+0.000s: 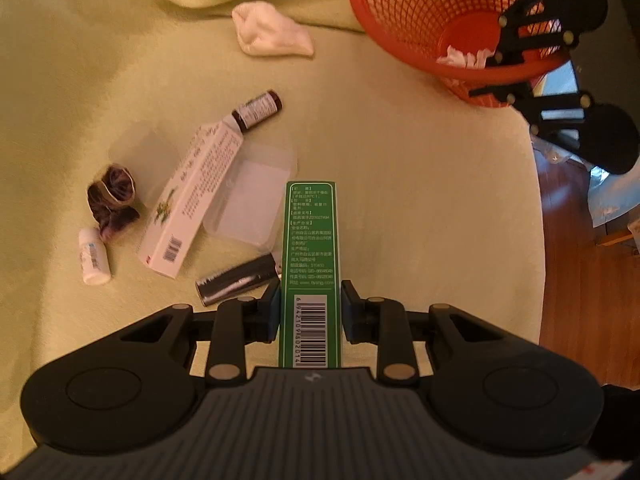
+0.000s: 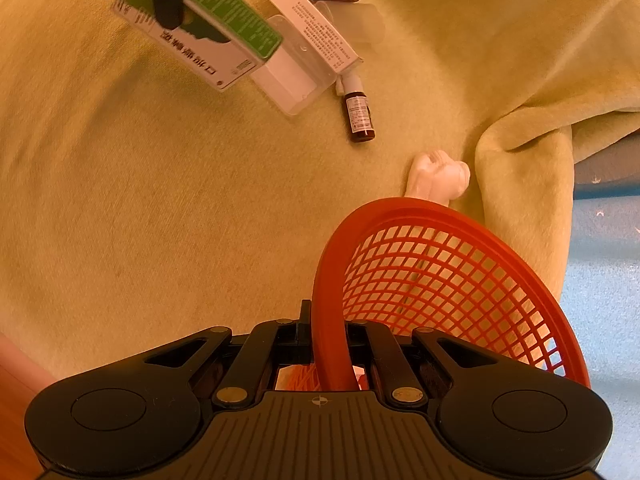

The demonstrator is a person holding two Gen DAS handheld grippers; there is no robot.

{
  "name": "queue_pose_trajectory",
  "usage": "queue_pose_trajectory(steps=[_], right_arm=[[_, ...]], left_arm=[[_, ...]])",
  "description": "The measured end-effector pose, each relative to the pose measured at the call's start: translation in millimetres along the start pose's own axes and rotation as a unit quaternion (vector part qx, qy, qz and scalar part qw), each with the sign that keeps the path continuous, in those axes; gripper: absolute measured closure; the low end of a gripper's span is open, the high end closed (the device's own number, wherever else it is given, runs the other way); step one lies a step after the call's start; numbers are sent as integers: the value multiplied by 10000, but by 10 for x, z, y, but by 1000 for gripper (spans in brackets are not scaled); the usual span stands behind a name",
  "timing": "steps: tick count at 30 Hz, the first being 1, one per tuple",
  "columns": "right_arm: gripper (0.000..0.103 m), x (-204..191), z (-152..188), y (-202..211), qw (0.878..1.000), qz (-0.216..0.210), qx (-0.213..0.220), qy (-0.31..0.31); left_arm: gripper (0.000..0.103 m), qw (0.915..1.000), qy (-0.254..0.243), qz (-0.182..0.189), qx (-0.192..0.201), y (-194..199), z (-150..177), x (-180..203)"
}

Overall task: Organize objects
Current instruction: 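Grasp the green medicine box with the left tool, then carry the green box into the wastebasket and release it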

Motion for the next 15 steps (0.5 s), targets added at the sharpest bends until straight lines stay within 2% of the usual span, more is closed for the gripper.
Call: queue_pose_trajectory(steps=[15], right_arm=[[101,-21,5,7,10000,9,7,34]], left_arm=[[79,9990,-145,20,413,332,-452,-36]])
Point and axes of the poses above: each gripper's, at about its wrist camera, not at the fingertips, and y roughly against the way its jaws point, x to its right, z to its underside, the point moved 3 cm from there along -y, roughly the way its jaws point, and after that the axes turned 1 degree about x, right-handed, at the moved point
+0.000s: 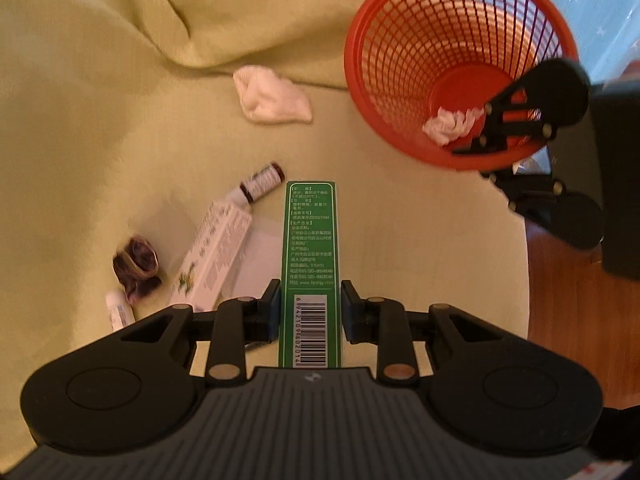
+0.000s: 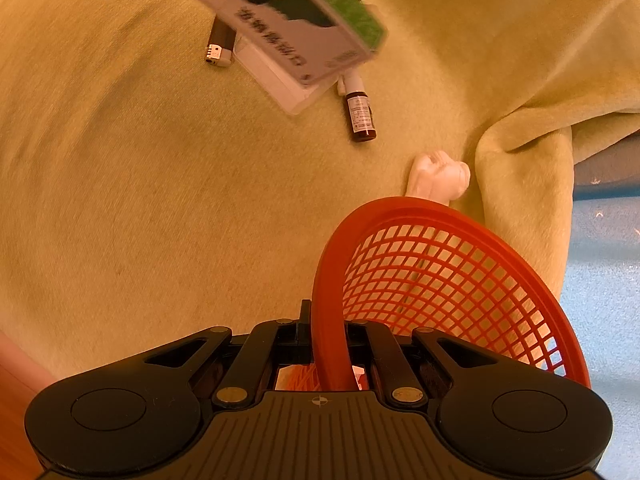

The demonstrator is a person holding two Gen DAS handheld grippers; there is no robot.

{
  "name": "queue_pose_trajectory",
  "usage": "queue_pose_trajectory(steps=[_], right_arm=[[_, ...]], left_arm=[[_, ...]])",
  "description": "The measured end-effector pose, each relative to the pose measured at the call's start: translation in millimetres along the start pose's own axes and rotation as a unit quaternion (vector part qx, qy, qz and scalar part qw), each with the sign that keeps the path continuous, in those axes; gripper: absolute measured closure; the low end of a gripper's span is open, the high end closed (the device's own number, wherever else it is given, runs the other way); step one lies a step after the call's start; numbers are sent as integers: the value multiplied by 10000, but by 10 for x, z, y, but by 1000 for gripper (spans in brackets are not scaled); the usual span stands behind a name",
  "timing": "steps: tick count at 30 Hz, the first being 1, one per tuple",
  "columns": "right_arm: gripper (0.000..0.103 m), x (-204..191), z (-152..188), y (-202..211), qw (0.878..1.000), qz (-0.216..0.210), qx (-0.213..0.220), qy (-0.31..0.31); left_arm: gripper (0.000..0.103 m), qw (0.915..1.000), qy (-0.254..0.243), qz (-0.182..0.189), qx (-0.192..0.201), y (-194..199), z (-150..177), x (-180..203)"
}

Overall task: Organize objects
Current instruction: 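Carry the green box into the wastebasket and release it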

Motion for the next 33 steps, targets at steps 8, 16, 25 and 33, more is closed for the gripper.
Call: queue_pose_trajectory(steps=[8,16,25,33], right_arm=[[101,1,15,-1,10000,-2,12,-31],[101,-2,25,9,10000,-5,35,-65],[101,17,39,14,9999,-14,77,-136],[101,6,34,11,9998,-77,99,-184]], left_arm=[[79,9993,-163,197,280,101,-340,14],[79,9962,-238,637,552,108,-853,133],[78,9878,-695,1157,780,-13,-1387,507],[76,9887,-395,1045,998,49,-1403,408]])
Point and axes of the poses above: each gripper's, at about its wrist camera, not at the fingertips, and y roughly against the way its jaws point, x to its right, z to its underside, the point moved 3 cm from there along -y, roughly the way its jaws point, and after that the axes turned 1 degree about x, right-handed, at the moved point
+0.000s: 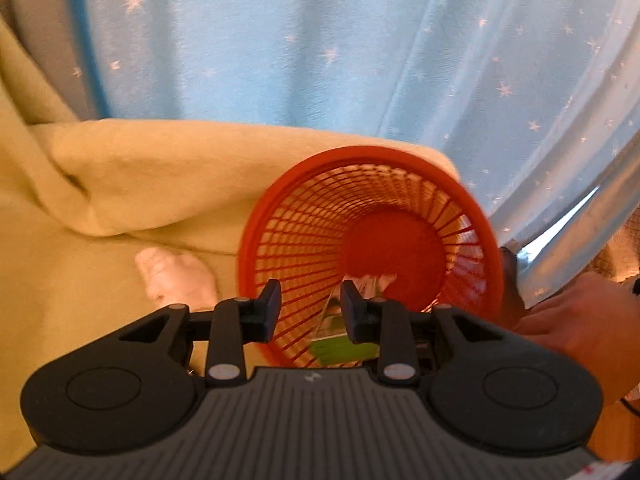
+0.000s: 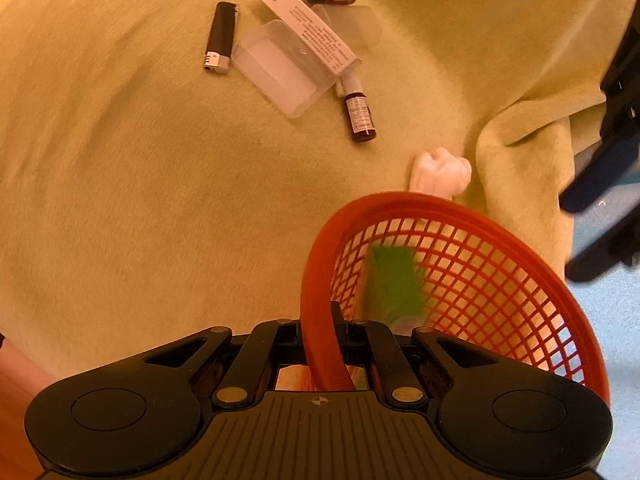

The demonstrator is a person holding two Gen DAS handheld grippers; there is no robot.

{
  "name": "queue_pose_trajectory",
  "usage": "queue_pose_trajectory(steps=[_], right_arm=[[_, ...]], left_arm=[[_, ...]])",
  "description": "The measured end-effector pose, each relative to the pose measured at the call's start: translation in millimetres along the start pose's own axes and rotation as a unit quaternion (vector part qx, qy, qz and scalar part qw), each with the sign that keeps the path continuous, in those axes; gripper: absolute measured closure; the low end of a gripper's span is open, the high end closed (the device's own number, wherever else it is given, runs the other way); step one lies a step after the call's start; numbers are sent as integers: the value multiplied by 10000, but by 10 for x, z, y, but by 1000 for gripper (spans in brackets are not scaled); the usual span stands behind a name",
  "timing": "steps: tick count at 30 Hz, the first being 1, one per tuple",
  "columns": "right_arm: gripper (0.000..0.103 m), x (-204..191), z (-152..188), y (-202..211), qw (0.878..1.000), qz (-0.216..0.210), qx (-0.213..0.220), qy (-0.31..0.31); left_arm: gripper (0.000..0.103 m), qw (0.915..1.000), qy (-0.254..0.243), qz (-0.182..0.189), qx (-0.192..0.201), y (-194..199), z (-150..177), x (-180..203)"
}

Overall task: Organize objects
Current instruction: 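Carry the green box into the wastebasket and release it, then grasp the black lighter with the left tool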

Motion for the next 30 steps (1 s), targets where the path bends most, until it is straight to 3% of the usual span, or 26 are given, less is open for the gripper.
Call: queue_pose_trajectory(steps=[11,15,18,25,30], right_arm=[[101,8,-17,-12,10000,6,6,-41],[101,13,-8,-9,10000,1,7,-26],[101,15,-10,-12,10000,-2,-3,-36],[101,29,-20,-14,10000,-4,-18,-56],[101,37,-30,-34,10000,-2,-23,-31]], left_arm=[[71,9921,889,-832,-311,283,718,-590],[53,9836,1239,-1194,-544,422,1099,-756],[49,9784,1388,-1365,-701,480,1348,-858],[45,9760,1101,-1585,-1012,498,1742,-970],[45,9784,1030,-1403,-1119,407,1934,-1013]])
Point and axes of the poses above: each gripper's, at about its wrist camera, not at the fingertips, and y roughly against the way its jaws point, x to its right, z to its underside, the point moved 3 cm from there along -y, roughly the way its jaws point, and after that the axes turned 1 degree about x, right-handed, at the moved point
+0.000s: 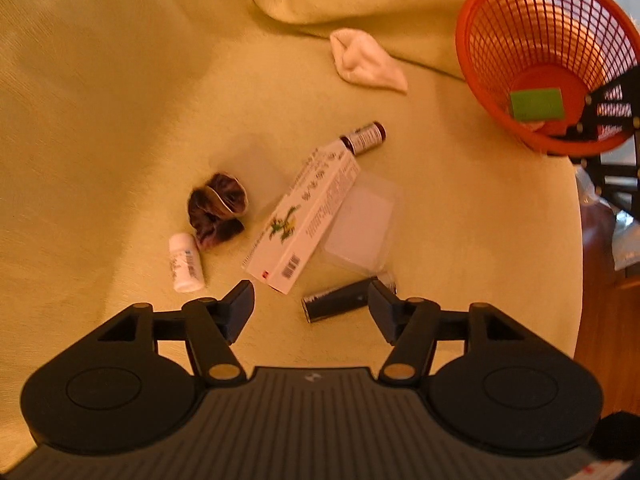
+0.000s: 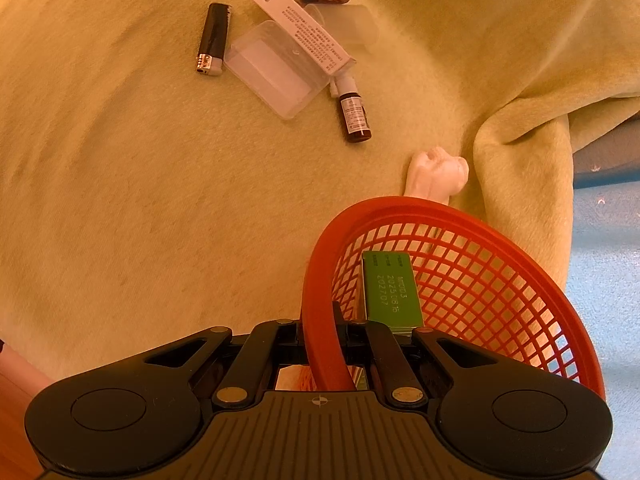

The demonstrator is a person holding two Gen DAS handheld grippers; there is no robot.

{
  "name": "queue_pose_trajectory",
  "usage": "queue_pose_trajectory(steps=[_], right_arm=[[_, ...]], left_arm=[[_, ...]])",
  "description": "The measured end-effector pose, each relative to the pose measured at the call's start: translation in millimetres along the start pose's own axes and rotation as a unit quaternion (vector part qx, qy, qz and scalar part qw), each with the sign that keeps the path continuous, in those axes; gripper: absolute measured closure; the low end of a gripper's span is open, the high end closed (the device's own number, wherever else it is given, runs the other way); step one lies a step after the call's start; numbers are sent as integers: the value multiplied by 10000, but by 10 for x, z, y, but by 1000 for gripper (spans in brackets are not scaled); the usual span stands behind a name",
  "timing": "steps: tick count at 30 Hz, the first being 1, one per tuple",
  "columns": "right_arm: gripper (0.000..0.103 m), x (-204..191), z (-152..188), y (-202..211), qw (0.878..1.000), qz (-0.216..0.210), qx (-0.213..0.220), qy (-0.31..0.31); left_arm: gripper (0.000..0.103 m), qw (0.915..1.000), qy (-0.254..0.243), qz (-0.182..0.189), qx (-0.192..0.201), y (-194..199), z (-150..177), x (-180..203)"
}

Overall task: Organize objects
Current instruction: 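Grasp the black lighter with the left tool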

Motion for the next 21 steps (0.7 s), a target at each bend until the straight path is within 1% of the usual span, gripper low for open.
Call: queue_pose_trajectory(steps=[2,5,6,7,10,15,21], right_arm=[[101,-1,-1,-3,10000,8,-1,19],[101,-1,-15,-13,10000,26,-8,21],[101,2,-18,-15,10000,28,-11,7],[101,7,-21,-19,10000,31,-14,-10],[101,13,-28,-23,10000,44,-23,-24],[101,12,-24,-19,10000,47,-17,9],[101,29,-5,-2,10000,51,10,-21]], left_arm=[[45,9999,83,-19,-125,-107,48,-4],[44,9985,518,35,-175,-253,110,-27],[41,9975,685,51,-173,-298,117,-16],[32,9963,846,18,-137,-332,127,-2],[16,9935,1133,-113,-30,-434,154,96],[15,9906,1329,-334,34,-608,212,278],[15,9857,1600,-521,89,-747,232,329]])
Point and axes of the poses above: each gripper's, at about its wrist camera, not at the fingertips, and y roughly against the way its jaws point, x to its right, z to its underside, the point moved 3 cm from there along -y, roughly the way its jaws point, and after that the axes turned 1 degree about x, right-handed, at the moved point
